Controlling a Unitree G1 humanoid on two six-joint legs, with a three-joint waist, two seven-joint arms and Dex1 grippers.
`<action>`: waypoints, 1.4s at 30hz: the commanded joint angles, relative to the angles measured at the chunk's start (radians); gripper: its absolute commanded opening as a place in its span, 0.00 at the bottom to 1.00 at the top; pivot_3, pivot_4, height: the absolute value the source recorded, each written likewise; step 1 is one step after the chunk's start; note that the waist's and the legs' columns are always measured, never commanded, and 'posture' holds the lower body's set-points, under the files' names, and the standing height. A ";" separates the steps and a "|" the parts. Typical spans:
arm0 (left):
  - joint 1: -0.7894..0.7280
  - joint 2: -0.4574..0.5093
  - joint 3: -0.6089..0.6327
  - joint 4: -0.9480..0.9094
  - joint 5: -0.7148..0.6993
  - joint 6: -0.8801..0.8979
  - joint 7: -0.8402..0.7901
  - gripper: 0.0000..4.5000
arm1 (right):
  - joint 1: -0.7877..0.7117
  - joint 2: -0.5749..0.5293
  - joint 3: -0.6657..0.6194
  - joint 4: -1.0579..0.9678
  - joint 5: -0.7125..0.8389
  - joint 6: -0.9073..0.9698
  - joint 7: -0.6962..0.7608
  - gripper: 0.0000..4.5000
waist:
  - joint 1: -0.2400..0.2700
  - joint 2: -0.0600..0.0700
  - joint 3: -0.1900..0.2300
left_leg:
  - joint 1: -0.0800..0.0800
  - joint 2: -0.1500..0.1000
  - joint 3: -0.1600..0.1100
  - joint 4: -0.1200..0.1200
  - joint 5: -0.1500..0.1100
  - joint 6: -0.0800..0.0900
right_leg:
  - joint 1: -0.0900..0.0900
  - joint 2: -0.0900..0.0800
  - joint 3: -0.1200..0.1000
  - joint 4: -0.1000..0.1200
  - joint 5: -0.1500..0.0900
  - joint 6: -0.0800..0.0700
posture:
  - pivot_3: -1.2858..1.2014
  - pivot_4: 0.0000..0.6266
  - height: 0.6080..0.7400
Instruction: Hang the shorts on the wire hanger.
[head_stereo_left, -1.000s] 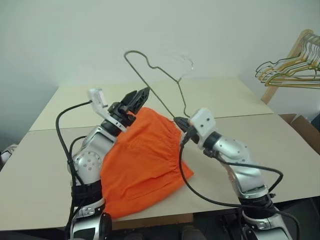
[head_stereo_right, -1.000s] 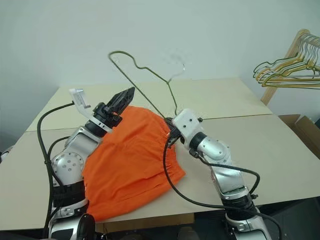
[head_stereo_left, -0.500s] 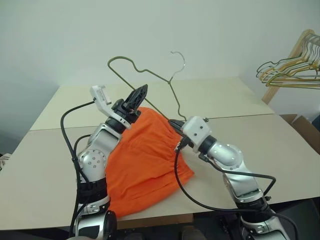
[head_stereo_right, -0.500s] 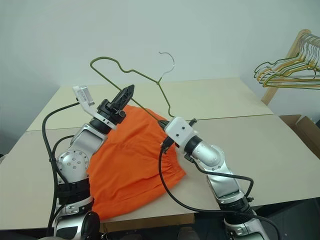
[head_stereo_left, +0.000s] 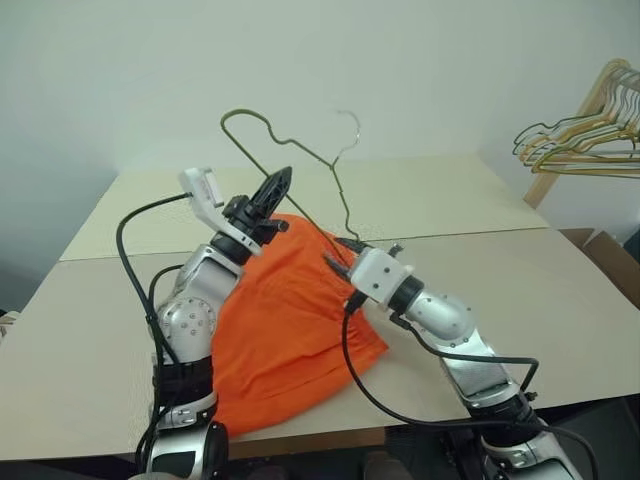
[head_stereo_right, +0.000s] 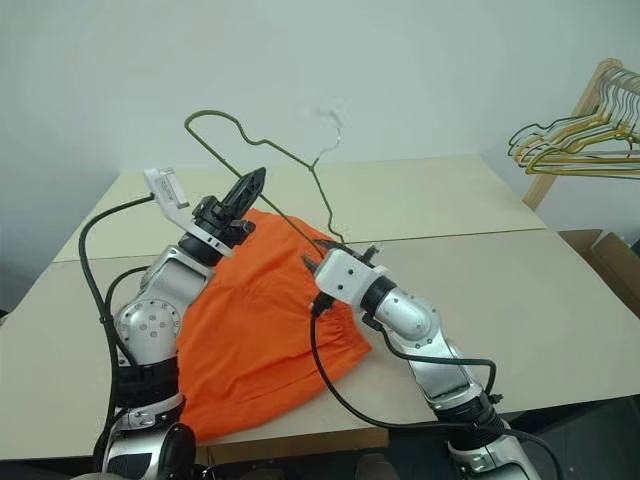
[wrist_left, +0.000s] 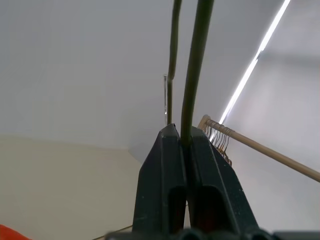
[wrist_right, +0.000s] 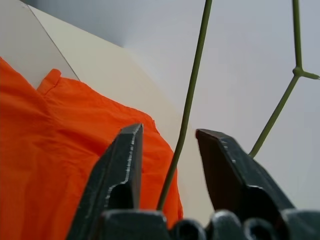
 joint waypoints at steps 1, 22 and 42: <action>-0.019 0.026 0.018 -0.002 0.017 -0.046 -0.029 0.00 | 0.001 -0.017 -0.042 -0.015 0.026 -0.030 0.016 0.72 | 0.000 0.000 0.000 | 0.000 0.000 0.000 0.000 0.000 0.000 | 0.000 0.000 0.000 0.000 0.000 0.000 | 0.48 0.00 1.00; 0.030 0.305 0.162 0.042 -0.359 0.034 -0.729 0.00 | -0.260 -0.346 -0.239 0.152 0.994 0.972 0.725 0.78 | 0.002 -0.001 0.001 | 0.002 0.003 -0.002 0.000 -0.006 0.011 | 0.006 -0.002 -0.004 -0.005 0.000 0.000 | 0.48 0.00 1.00; 0.040 0.279 0.137 0.033 -0.355 0.048 -0.694 0.00 | -0.331 -0.167 -0.240 0.136 1.015 0.966 0.607 0.78 | 0.000 0.000 0.001 | -0.001 0.002 -0.002 0.000 -0.006 0.009 | 0.000 -0.002 -0.002 -0.001 0.000 -0.001 | 0.48 0.00 1.00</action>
